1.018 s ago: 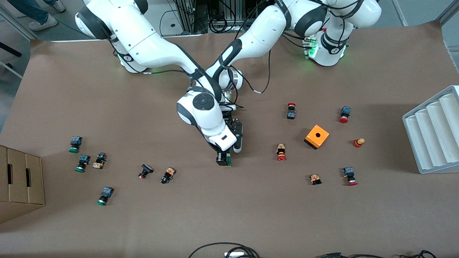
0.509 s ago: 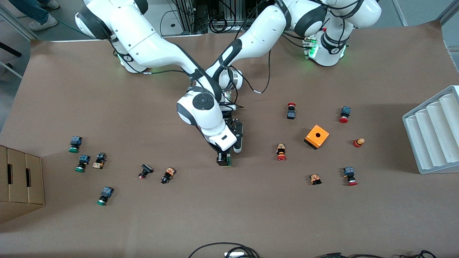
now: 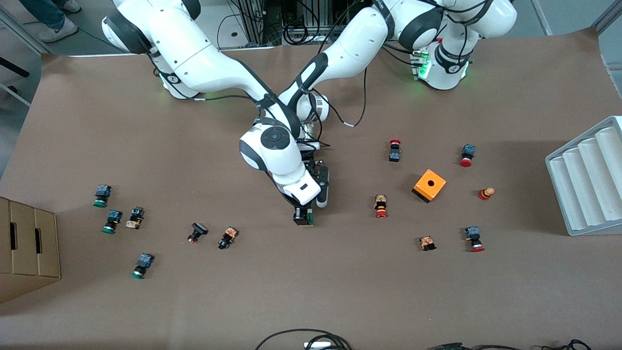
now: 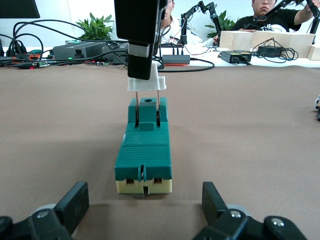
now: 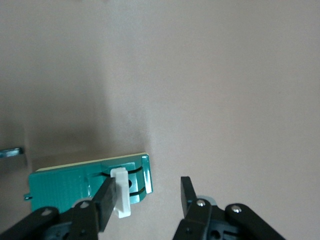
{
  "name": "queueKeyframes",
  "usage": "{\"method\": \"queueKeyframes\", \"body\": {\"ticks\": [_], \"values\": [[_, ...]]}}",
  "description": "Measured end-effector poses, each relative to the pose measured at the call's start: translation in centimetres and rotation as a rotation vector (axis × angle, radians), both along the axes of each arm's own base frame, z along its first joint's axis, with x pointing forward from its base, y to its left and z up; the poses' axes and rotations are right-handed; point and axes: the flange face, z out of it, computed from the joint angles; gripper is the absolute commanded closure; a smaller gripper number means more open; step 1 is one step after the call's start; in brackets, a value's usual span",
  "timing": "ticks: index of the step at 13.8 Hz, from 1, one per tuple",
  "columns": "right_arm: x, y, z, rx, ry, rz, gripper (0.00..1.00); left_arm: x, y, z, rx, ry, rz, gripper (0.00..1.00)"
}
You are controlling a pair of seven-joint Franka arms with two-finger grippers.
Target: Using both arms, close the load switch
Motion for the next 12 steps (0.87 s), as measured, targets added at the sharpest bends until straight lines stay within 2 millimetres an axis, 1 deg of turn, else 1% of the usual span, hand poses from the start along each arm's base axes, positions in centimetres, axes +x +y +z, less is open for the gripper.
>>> {"method": "queueKeyframes", "body": {"ticks": [7,12], "values": [[0.13,0.01,-0.37,0.01,-0.008,0.001,0.4,0.0,0.0,0.0,0.0,0.0,0.0,0.0],[0.6,-0.42,-0.44,0.013,-0.011,-0.007,0.4,0.0,0.0,0.0,0.0,0.0,0.0,0.0]]}}
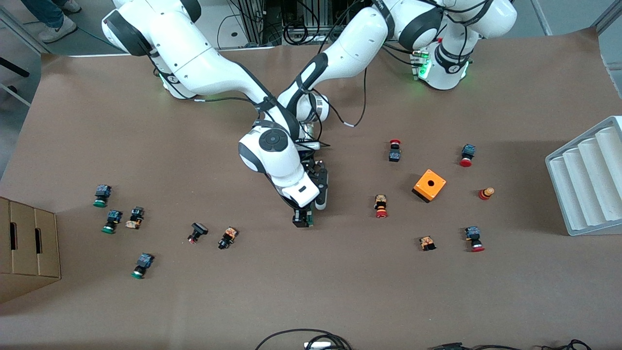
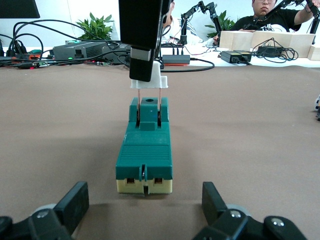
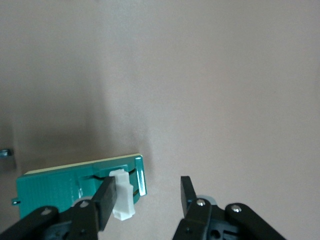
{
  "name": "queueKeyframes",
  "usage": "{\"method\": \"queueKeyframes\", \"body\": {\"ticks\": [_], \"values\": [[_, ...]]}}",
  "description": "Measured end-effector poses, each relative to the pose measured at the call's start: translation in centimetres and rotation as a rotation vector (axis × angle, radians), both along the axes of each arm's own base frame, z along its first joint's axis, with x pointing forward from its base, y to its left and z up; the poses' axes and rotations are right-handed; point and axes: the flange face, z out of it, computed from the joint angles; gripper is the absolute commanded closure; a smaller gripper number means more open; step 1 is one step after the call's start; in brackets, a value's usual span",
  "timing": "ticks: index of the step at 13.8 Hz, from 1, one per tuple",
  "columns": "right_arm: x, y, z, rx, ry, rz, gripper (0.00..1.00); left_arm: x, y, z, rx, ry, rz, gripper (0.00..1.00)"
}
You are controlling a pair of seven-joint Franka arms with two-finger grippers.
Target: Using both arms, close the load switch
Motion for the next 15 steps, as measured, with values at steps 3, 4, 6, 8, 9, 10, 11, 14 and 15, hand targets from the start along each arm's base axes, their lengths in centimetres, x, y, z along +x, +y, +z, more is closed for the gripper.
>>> {"method": "queueKeyframes", "body": {"ticks": [3,4,6,8,9,10,11,14,15], "values": [[0.07,-0.06,-0.03,0.0,0.0,-0.001,0.4,0.0,0.0,0.0,0.0,0.0,0.0,0.0],[0.1,-0.08,-0.05,0.0,0.0,-0.002,0.4,0.0,0.0,0.0,0.0,0.0,0.0,0.0],[0.13,-0.13,-0.1,0.0,0.0,-0.002,0.41,0.0,0.0,0.0,0.0,0.0,0.0,0.0],[0.14,-0.16,-0.18,-0.001,0.001,-0.003,0.41,0.0,0.0,0.0,0.0,0.0,0.0,0.0],[0.16,-0.17,-0.21,-0.001,0.001,-0.003,0.41,0.0,0.0,0.0,0.0,0.0,0.0,0.0],[0.18,-0.18,-0.21,-0.001,0.001,-0.003,0.41,0.0,0.0,0.0,0.0,0.0,0.0,0.0],[0.22,-0.15,-0.17,0.0,0.0,-0.003,0.41,0.0,0.0,0.0,0.0,0.0,0.0,0.0],[0.55,-0.03,0.3,0.007,-0.009,-0.005,0.41,0.0,0.0,0.0,0.0,0.0,0.0,0.0],[0.65,0.01,0.4,0.009,-0.012,-0.005,0.41,0.0,0.0,0.0,0.0,0.0,0.0,0.0]]}}
